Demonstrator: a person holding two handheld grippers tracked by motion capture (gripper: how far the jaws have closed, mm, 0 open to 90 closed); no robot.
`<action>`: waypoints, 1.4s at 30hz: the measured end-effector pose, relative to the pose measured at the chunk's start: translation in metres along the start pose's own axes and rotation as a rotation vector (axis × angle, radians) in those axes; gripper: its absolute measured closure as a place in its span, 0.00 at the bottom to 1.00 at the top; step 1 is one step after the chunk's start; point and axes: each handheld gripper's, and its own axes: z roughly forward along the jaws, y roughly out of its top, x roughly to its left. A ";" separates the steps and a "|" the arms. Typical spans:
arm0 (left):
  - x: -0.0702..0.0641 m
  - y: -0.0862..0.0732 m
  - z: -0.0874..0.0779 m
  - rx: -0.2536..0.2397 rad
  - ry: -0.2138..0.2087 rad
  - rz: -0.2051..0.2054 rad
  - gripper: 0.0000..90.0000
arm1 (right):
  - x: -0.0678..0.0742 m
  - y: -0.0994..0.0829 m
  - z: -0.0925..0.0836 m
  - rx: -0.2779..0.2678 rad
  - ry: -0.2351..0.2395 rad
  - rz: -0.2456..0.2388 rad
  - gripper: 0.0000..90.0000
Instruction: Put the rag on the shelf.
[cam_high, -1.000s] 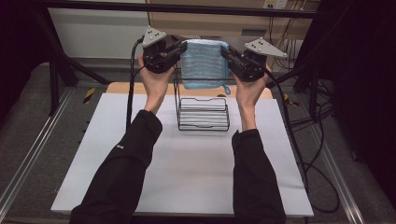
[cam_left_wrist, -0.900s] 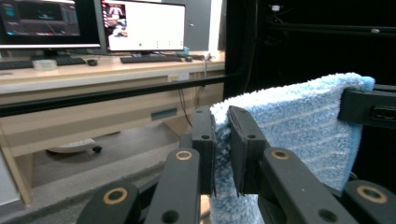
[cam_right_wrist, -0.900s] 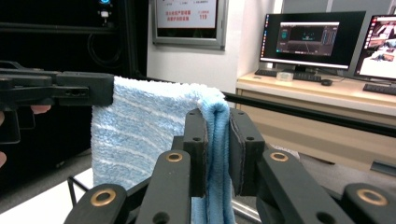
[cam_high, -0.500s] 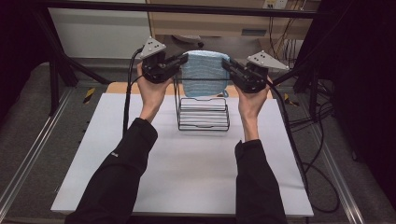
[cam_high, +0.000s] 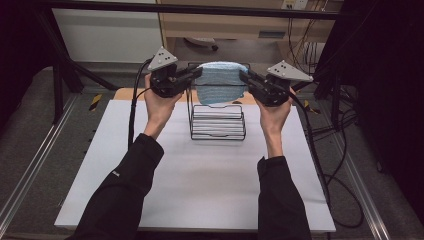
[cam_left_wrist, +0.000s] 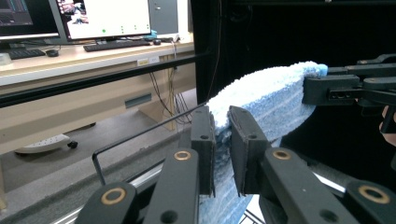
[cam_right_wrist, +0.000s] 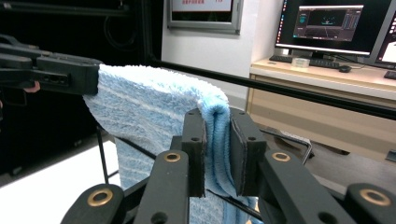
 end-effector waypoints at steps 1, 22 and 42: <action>0.000 -0.001 0.000 0.001 0.001 0.004 0.89 | 0.000 0.000 0.000 0.003 -0.003 -0.008 0.87; -0.012 -0.015 -0.011 0.087 -0.047 0.018 0.89 | 0.005 -0.002 -0.015 0.088 0.039 0.013 0.68; -0.017 -0.024 -0.010 0.156 -0.064 0.052 0.87 | 0.013 0.021 -0.008 0.161 0.037 0.042 0.97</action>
